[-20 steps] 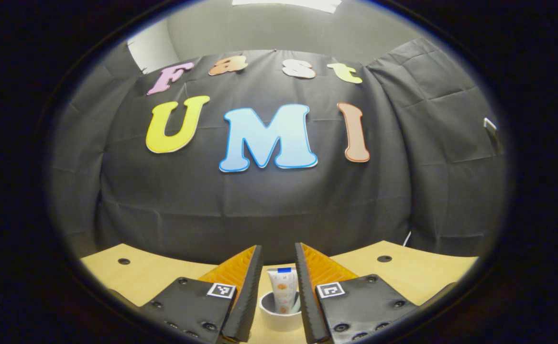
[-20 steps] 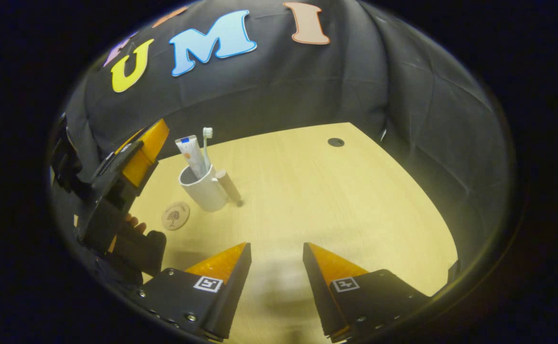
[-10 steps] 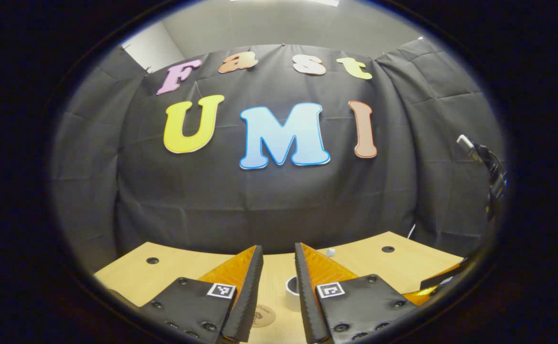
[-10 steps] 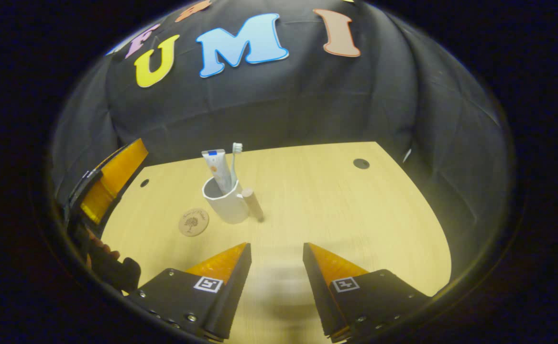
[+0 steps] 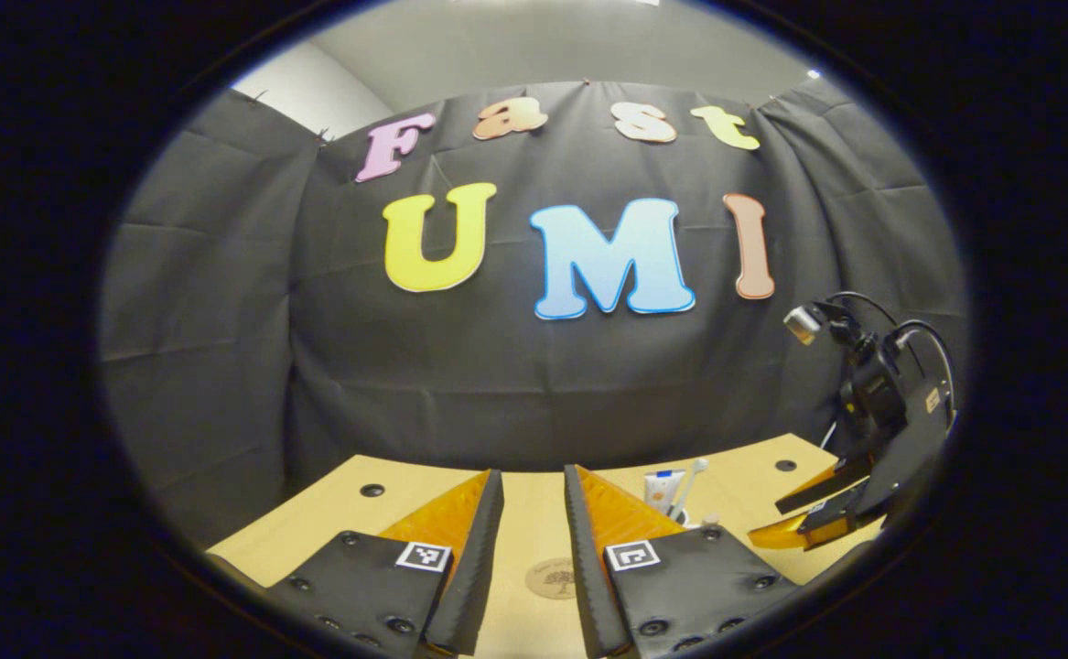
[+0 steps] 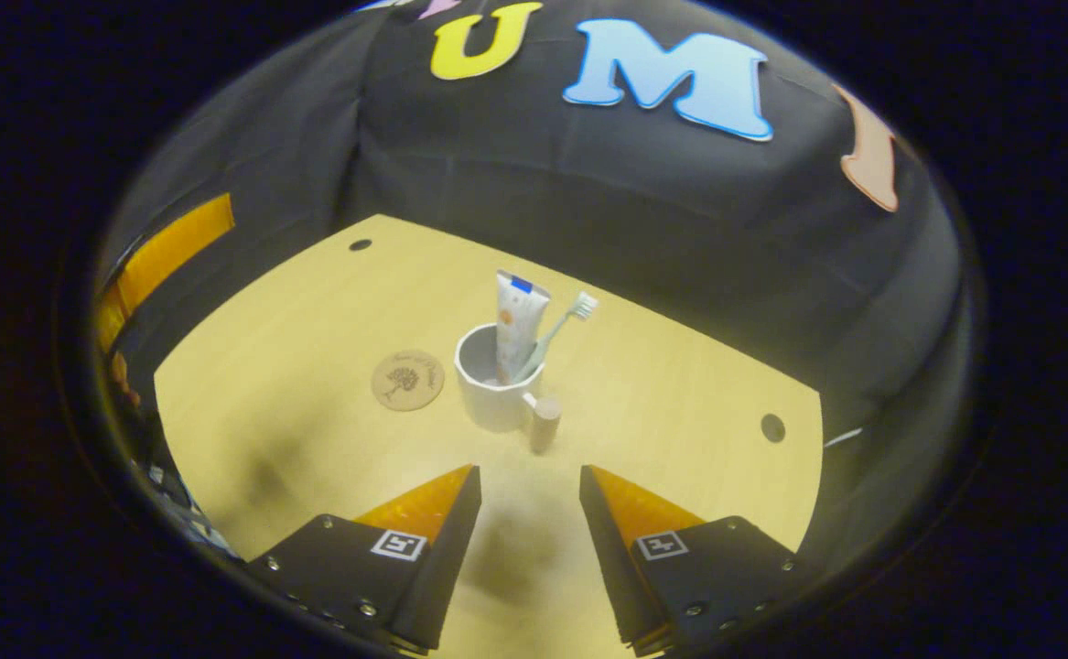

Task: Put the toothbrush and toothpaste on the desktop into the cup, then pick up the cup and place it on the coaster on the desktop.

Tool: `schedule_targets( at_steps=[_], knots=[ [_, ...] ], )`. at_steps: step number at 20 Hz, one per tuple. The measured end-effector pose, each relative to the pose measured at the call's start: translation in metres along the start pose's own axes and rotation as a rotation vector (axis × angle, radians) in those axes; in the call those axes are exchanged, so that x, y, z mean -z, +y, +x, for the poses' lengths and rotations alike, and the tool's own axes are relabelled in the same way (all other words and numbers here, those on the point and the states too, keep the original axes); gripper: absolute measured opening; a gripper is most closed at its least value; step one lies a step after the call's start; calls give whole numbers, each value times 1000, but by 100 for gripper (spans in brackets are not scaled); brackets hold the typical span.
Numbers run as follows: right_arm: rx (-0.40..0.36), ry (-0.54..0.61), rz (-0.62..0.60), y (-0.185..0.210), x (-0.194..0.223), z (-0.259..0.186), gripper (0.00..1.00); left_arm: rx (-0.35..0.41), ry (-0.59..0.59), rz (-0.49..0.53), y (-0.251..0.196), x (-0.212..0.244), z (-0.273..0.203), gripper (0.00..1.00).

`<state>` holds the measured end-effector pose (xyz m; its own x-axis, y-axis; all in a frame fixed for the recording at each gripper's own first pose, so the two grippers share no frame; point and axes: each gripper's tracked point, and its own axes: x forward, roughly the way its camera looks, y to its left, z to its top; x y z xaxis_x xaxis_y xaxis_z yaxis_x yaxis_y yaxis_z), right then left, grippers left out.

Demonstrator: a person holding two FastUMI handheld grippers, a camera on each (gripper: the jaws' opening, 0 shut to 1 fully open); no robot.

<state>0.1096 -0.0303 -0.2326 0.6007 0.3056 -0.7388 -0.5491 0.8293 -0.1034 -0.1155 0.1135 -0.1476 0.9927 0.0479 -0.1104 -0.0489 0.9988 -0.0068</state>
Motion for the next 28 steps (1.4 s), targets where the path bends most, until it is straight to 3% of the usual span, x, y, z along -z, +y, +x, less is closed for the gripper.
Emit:
schedule_targets(
  at_steps=[6,7,8,9,11,12,16,21,26,28],
  knots=[
    [-66,75,-120,-7,-14,28,68,-75,40,-1,45,8,-26,43],
    [-71,88,-138,-9,-17,34,68,-82,56,1,49,12,-31,51],
    [-76,99,-156,-12,-18,42,68,-90,68,4,56,16,-33,51],
    [-80,112,-170,-14,-18,49,68,-99,76,8,63,20,-35,43],
    [-93,126,-168,-16,-21,55,68,-121,92,11,75,23,-40,47],
    [-100,133,-163,-16,-23,58,67,-132,100,11,79,25,-43,43],
    [-111,147,-172,-17,-28,74,67,-169,135,2,96,38,-49,43],
    [-143,188,-206,-13,-29,93,67,-208,159,13,115,44,-49,51],
    [-192,244,-256,-7,-29,100,67,-237,169,5,129,48,-54,47],
    [-212,268,-273,-2,-22,108,66,-248,178,-4,131,52,-54,51]
  ],
)
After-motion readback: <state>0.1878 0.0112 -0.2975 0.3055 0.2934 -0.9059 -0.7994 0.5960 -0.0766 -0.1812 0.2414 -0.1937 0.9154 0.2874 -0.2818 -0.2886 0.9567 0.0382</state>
